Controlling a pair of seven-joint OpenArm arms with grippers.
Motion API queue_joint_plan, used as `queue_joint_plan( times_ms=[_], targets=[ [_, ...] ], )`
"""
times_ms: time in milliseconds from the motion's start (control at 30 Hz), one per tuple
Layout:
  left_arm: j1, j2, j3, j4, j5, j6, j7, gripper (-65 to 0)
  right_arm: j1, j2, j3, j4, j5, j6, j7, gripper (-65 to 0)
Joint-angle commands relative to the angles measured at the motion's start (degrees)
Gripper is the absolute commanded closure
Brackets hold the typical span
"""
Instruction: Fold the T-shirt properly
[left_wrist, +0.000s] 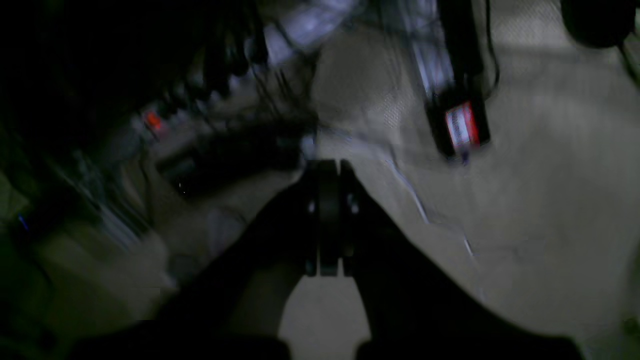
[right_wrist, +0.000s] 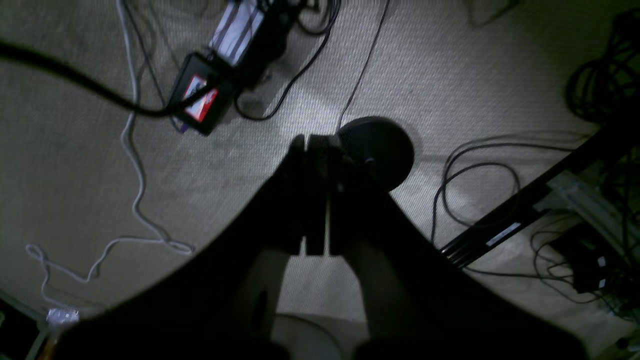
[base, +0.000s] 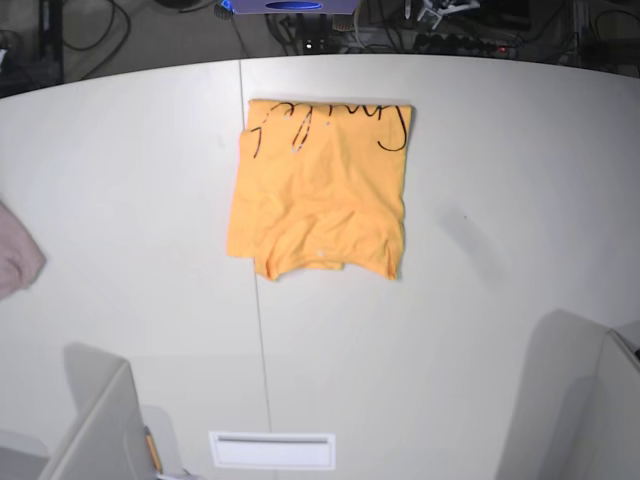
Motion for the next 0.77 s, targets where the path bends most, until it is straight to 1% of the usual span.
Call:
queue_joint_plan(
  times_ms=[0, 67, 133, 233, 300, 400, 467, 567, 667, 733],
  targets=[
    [0.20, -0.73, -0.06, 0.26, -0.32, 0.29, -0.93, 0.0, -0.24, 0.02, 0.09, 0.03, 0.13, -0.15, 0.56, 0.0],
    [0.29, -0.73, -0.06, 0.26, -0.32, 0.38, -2.60, 0.0, -0.15, 0.02, 0.44, -0.06, 0.22, -0.24, 0.56, 0.0],
    [0.29, -0.73, -0.06, 0.26, -0.32, 0.38, -4.09, 0.0, -0.15, 0.02, 3.08, 0.12, 0.22, -0.24, 0.74, 0.0],
    [0.11, -0.73, -0.15, 0.26, -0.32, 0.47, -4.18, 0.0, -0.24, 0.02, 9.15, 0.38, 0.13, -0.24, 0.83, 0.0],
    [-0.50, 0.32, 0.38, 0.26, 0.29, 0.47, -4.09, 0.0, -0.24, 0.02, 11.26, 0.38, -0.04, -0.24, 0.83, 0.0],
    [-1.82, 1.64, 0.47, -2.11, 0.03, 0.47, -4.09, 0.0, -0.24, 0.10, 11.52, -0.06, -0.04, -0.24, 0.74, 0.0],
    [-2.88, 1.82, 0.47, -5.02, 0.29, 0.47, -4.09, 0.0, -0.24, 1.25, 11.52, -0.06, -0.04, -0.24, 0.74, 0.0],
    [-4.11, 2.61, 0.56, -5.06, 0.29, 0.47, -4.09, 0.0, -0.24, 2.21, 11.70, -0.06, 0.05, -0.24, 0.74, 0.0],
    [-4.28, 2.61, 0.56, -5.06, 0.29, 0.47, -4.09, 0.0, -0.24, 2.74, 11.70, -0.06, 0.05, -0.24, 0.74, 0.0],
    [-4.28, 2.52, 0.20, -5.06, 0.03, 0.47, -4.09, 0.0, -0.33, 3.71, 11.78, -0.06, 0.05, -0.24, 0.74, 0.0]
  ],
)
